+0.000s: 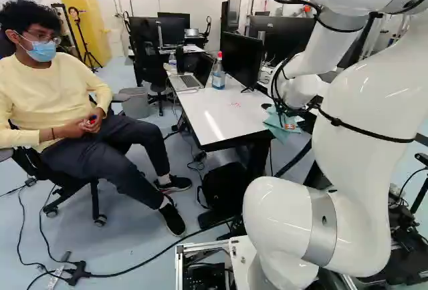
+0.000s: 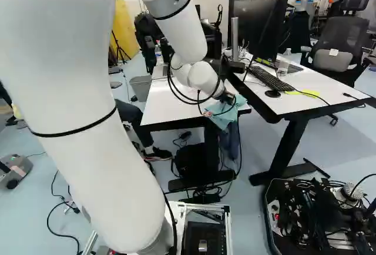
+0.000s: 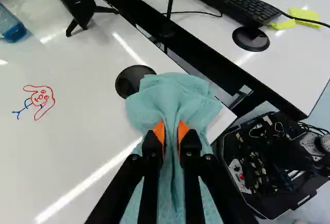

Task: Clean the table with the green towel

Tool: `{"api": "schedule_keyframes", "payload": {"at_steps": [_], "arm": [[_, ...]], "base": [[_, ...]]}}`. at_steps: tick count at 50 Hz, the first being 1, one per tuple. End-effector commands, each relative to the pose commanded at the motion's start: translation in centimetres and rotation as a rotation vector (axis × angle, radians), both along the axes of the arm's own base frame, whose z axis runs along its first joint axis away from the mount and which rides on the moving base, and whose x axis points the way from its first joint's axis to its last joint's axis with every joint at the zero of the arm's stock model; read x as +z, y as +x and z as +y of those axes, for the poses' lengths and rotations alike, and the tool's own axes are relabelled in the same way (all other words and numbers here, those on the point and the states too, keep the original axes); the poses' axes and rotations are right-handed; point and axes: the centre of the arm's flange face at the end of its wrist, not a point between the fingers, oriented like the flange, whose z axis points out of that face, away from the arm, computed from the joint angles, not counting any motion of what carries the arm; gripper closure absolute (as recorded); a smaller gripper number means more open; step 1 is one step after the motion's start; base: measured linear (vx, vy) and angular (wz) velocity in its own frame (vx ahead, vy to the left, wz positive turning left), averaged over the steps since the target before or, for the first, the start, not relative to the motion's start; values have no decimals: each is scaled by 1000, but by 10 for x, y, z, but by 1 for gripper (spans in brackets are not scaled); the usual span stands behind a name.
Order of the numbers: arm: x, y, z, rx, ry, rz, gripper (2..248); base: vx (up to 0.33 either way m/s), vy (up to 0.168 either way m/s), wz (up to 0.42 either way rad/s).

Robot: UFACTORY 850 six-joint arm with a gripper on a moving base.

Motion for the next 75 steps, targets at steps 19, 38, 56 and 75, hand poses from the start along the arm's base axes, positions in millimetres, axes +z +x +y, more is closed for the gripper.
{"api": "schedule_keyframes", "payload": {"at_steps": [19,38,56,75], "arm": [[-1,33,10,49,-4,-7,200],[-1,41,39,109,-3,-6,200],[0,30,69,159,0,0,200],[0,4,89,185,3,6,200]], "base": [[0,0,0],[0,0,0],[0,0,0],[0,0,0]]}}
